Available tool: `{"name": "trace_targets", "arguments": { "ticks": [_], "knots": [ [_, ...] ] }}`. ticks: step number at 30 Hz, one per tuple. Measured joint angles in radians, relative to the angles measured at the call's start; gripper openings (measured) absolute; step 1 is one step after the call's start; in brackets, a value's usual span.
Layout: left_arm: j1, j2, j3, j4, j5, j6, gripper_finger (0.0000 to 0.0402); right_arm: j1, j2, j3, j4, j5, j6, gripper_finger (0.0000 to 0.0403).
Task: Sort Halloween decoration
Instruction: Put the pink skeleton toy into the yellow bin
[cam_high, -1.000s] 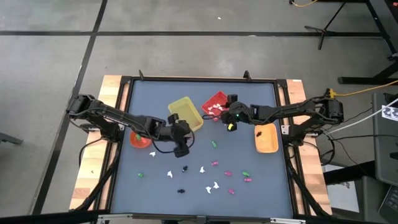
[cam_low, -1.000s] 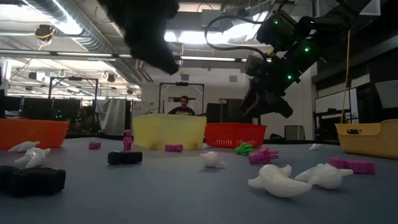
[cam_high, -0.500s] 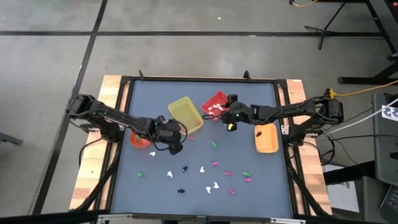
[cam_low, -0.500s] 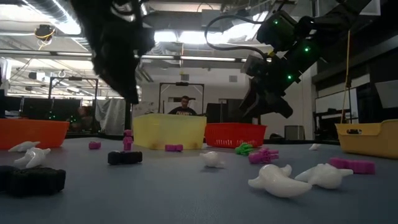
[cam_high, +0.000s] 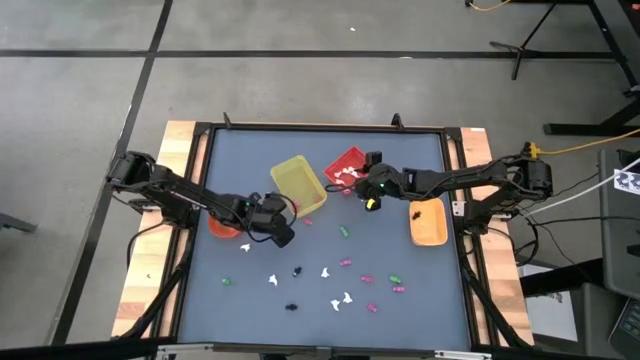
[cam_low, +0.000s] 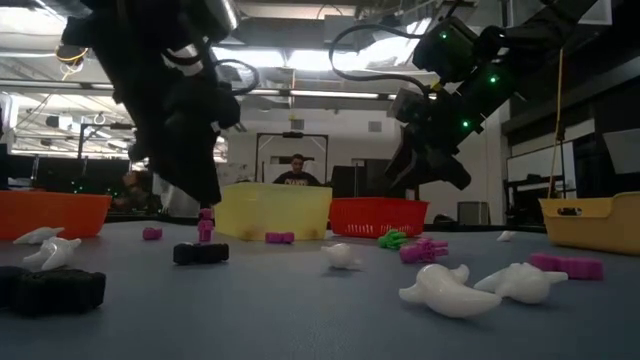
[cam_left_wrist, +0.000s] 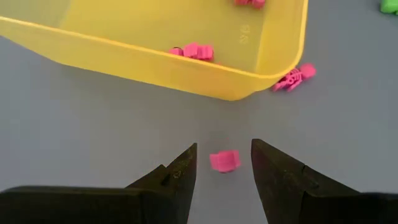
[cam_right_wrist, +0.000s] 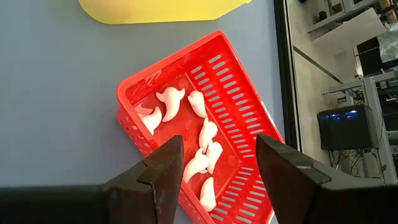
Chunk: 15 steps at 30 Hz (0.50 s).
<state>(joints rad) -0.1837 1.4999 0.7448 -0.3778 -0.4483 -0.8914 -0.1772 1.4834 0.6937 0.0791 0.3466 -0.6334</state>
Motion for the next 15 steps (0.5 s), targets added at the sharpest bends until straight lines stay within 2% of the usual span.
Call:
{"name": "trace_targets", "arguments": {
  "ticks": [15],
  "knots": [
    [0.0,0.0,-0.098,0.108,-0.006,-0.042,0.0136,0.0,0.0,0.0,0.0,0.0,0.0,0.0199]
  ]
}}
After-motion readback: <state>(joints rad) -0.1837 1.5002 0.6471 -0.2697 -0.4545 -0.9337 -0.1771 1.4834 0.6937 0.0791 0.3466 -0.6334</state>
